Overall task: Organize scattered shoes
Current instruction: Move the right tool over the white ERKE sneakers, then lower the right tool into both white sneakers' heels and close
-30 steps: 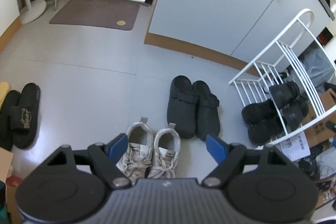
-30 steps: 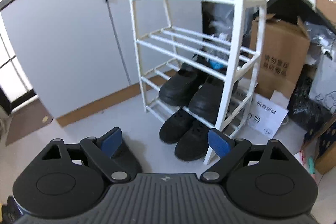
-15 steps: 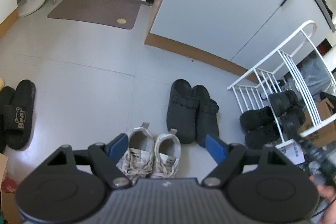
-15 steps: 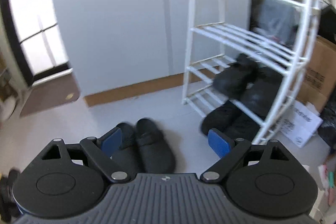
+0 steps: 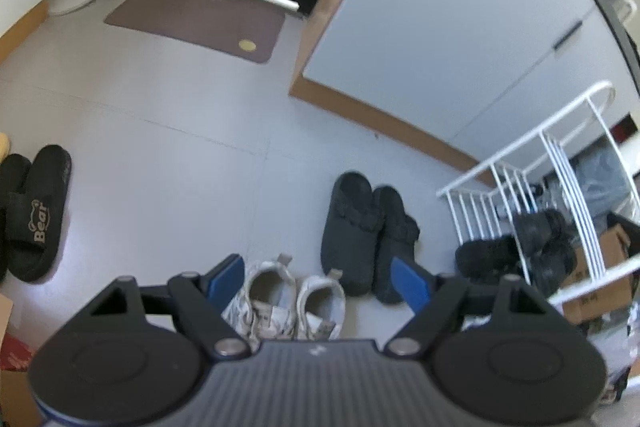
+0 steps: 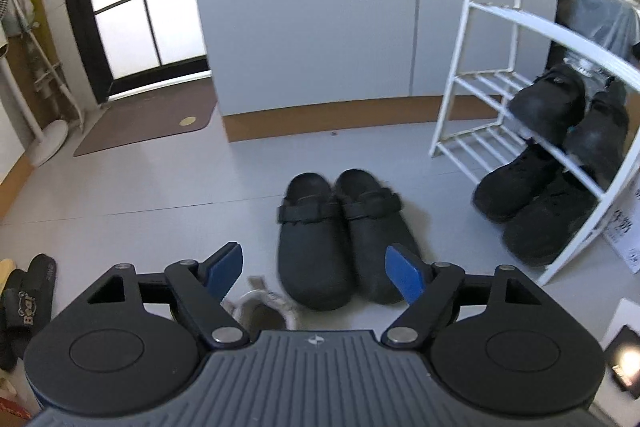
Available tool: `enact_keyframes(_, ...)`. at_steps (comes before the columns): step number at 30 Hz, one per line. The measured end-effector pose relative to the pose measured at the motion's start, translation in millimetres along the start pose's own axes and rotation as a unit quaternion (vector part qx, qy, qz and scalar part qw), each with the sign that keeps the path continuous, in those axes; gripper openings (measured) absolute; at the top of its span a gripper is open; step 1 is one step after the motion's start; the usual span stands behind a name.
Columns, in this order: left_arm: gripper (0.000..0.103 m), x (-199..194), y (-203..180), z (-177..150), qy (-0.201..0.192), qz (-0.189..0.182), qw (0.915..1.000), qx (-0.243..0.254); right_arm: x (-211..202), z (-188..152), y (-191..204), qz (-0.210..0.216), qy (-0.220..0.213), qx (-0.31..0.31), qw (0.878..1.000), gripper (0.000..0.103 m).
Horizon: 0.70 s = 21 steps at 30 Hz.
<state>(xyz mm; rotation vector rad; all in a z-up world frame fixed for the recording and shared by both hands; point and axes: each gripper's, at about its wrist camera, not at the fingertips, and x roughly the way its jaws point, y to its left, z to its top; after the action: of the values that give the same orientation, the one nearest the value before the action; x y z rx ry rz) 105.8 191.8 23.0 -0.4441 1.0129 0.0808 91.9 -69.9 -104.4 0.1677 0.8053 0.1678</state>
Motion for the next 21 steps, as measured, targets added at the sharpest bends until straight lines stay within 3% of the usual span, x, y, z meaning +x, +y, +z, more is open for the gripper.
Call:
enact_keyframes(11, 0.083, 30, 11, 8, 0.026, 0.037, 0.9989, -0.012, 57, -70, 42, 0.019, 0.054, -0.002, 0.998, 0.071)
enact_keyframes(17, 0.083, 43, 3, 11, 0.03, 0.047, 0.9984, -0.005, 81, -101, 67, 0.029, 0.067, -0.009, 0.997, 0.061)
enact_keyframes(21, 0.083, 53, 0, 9, 0.043, 0.058, 0.9974, 0.001, 97, -113, 72, 0.016, 0.065, -0.007, 0.998, 0.049)
